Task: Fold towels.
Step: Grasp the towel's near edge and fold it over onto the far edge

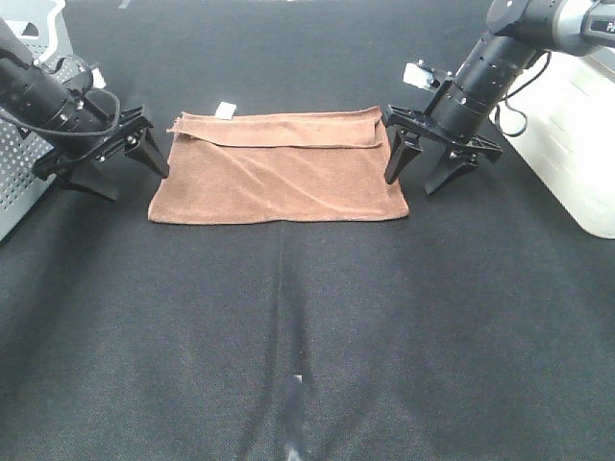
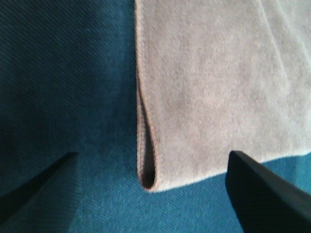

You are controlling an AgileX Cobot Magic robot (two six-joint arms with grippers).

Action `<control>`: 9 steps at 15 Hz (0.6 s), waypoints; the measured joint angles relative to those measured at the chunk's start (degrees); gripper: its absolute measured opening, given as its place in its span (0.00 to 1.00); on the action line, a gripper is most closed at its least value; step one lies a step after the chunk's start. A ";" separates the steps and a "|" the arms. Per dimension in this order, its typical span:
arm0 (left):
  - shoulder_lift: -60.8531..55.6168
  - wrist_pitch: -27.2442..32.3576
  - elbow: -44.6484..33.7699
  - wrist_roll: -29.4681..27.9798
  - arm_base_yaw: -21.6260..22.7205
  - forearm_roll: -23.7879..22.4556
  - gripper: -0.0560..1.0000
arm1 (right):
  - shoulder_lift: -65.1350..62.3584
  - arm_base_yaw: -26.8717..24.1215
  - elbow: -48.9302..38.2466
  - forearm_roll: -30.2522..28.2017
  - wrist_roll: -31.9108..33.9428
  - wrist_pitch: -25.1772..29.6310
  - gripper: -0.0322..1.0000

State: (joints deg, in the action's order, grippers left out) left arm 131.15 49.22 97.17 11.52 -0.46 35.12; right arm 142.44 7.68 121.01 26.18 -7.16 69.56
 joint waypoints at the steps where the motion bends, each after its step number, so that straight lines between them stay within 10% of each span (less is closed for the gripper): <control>1: 0.00 -1.32 0.00 -0.06 -0.40 0.06 0.78 | 0.00 0.00 0.00 0.00 0.00 -0.23 0.63; 9: 3.38 -5.79 0.00 -4.01 -3.61 0.74 0.78 | 2.01 0.00 0.00 0.11 -1.43 -3.61 0.63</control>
State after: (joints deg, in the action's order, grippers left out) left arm 134.53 43.43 97.17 7.51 -4.07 35.87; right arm 144.44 7.68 121.01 26.30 -8.59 65.95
